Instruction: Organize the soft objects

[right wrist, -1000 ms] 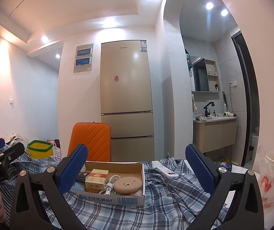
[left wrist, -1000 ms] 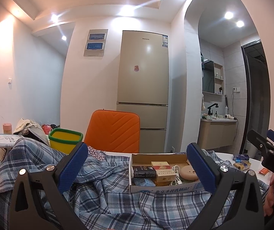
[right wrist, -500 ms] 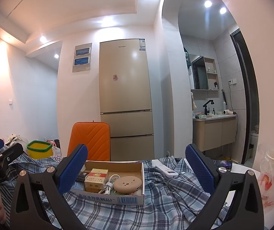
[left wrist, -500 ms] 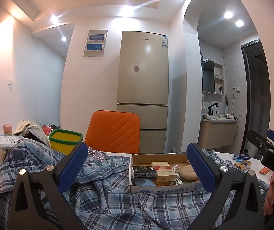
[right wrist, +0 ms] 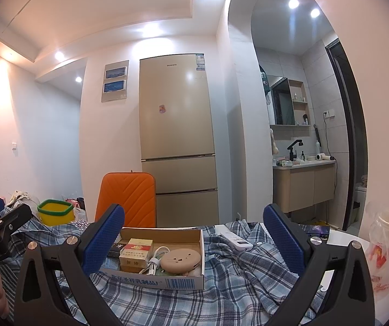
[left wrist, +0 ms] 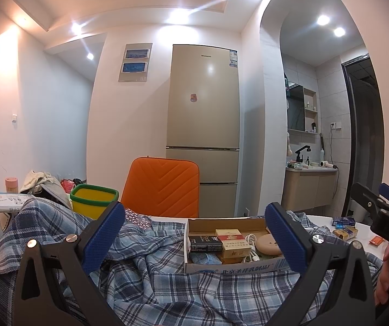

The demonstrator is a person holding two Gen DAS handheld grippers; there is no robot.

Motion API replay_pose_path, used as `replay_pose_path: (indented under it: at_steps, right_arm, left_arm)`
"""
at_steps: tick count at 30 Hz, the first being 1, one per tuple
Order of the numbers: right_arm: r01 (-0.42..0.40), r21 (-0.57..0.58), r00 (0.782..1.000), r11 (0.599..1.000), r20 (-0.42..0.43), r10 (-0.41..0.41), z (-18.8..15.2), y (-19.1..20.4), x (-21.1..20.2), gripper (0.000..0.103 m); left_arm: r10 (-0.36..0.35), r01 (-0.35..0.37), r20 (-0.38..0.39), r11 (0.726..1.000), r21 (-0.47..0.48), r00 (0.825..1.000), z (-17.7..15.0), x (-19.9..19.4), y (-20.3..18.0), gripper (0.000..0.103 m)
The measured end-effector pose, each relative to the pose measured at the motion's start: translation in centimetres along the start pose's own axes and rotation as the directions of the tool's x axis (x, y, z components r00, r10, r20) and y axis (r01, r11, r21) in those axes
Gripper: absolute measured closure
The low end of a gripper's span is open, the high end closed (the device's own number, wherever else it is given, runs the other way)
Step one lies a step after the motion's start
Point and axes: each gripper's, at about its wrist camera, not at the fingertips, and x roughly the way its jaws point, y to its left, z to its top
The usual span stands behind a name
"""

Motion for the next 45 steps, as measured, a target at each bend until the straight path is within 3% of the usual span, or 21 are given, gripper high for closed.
replay_pose_path:
  at_steps: [45]
  right_arm:
    - [0.004,0.01,1.0,1.0,-0.012,-0.004,-0.42,0.1,0.18,0.0]
  left_arm:
    - [0.002,-0.002,-0.005,1.0,0.006,1.0,-0.3,0.03,0.55,0.0]
